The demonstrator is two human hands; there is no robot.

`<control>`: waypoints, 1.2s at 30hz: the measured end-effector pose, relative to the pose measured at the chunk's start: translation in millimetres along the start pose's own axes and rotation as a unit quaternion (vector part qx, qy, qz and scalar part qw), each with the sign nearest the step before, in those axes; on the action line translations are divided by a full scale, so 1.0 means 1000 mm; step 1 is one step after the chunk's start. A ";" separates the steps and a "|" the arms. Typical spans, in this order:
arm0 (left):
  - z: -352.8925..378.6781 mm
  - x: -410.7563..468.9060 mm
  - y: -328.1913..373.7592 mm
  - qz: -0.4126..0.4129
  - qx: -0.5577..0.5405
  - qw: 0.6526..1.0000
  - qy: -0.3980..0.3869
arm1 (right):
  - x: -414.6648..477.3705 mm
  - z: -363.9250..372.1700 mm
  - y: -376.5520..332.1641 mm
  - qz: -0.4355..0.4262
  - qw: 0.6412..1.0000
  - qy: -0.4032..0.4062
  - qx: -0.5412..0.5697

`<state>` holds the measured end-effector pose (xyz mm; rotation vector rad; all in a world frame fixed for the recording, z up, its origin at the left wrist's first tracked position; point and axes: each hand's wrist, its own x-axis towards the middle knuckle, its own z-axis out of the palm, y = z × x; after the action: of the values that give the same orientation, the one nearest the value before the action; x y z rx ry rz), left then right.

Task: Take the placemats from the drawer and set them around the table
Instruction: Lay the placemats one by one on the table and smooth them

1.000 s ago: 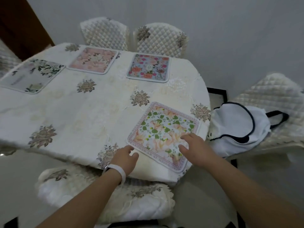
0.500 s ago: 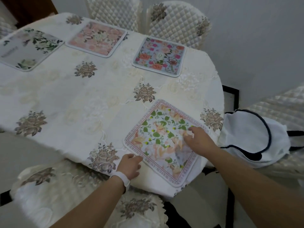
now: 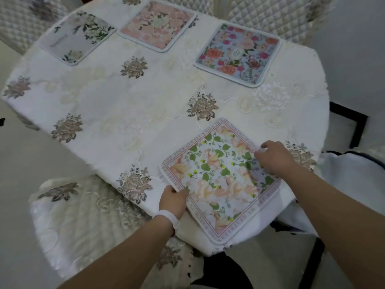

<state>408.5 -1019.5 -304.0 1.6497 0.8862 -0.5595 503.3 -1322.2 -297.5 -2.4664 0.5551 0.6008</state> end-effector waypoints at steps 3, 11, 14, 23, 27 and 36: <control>0.007 -0.003 -0.003 0.035 0.030 0.999 0.022 | -0.002 -0.004 0.005 -0.002 1.000 -0.015 0.006; 0.000 -0.005 0.000 0.021 0.009 1.000 0.002 | -0.021 0.000 0.019 -0.019 0.993 -0.068 0.097; -0.012 0.002 0.020 0.054 0.006 0.999 -0.004 | -0.031 0.006 0.019 -0.021 0.991 -0.059 0.119; -0.066 0.031 0.069 0.149 0.057 0.987 0.011 | -0.067 0.042 -0.022 -0.009 0.972 0.012 0.233; -0.104 0.057 0.081 0.174 0.097 0.980 0.013 | -0.095 0.075 -0.046 0.029 0.961 0.013 0.274; -0.170 0.111 0.109 0.203 0.178 0.958 -0.096 | -0.157 0.147 -0.101 0.095 0.947 0.049 0.302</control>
<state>546.9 -837.0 -277.1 1.9944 0.2966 -0.6003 381.6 -1118.1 -287.7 -1.8780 0.8751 0.3132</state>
